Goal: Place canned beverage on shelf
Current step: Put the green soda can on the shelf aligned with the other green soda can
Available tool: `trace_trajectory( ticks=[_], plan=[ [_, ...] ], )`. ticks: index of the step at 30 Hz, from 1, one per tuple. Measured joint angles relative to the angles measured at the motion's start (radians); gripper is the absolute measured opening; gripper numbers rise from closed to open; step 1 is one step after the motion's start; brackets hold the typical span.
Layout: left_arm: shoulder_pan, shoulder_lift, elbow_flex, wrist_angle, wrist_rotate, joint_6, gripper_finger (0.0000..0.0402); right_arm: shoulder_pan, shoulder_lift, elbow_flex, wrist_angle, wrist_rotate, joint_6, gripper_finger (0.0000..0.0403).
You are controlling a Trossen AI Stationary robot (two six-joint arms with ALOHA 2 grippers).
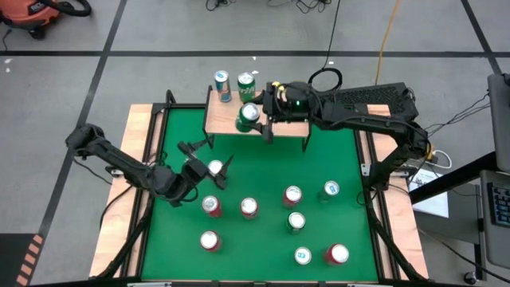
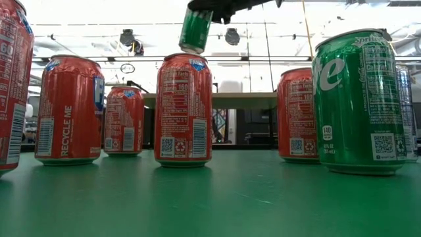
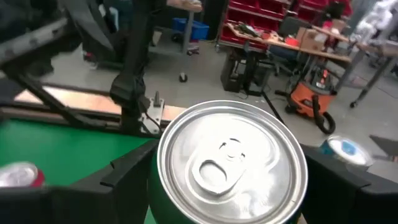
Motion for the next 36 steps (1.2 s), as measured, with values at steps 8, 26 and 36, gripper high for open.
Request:
trace_trajectory(
  ticks=[8, 26, 36],
  plan=[
    [0.076, -0.239, 0.000, -0.552, 0.329, -0.416, 0.0393, -0.127, 0.014, 0.010, -0.005, -0.207, -0.065, 0.0301],
    [0.188, -0.299, -0.001, -0.787, 0.451, -0.585, 0.0393, -0.208, 0.284, 0.191, -0.074, -0.346, -0.175, 0.0302],
    [0.186, -0.299, -0.001, -0.838, 0.461, -0.625, 0.0393, -0.225, 0.344, 0.285, -0.212, -0.340, -0.237, 0.0302]
  ],
)
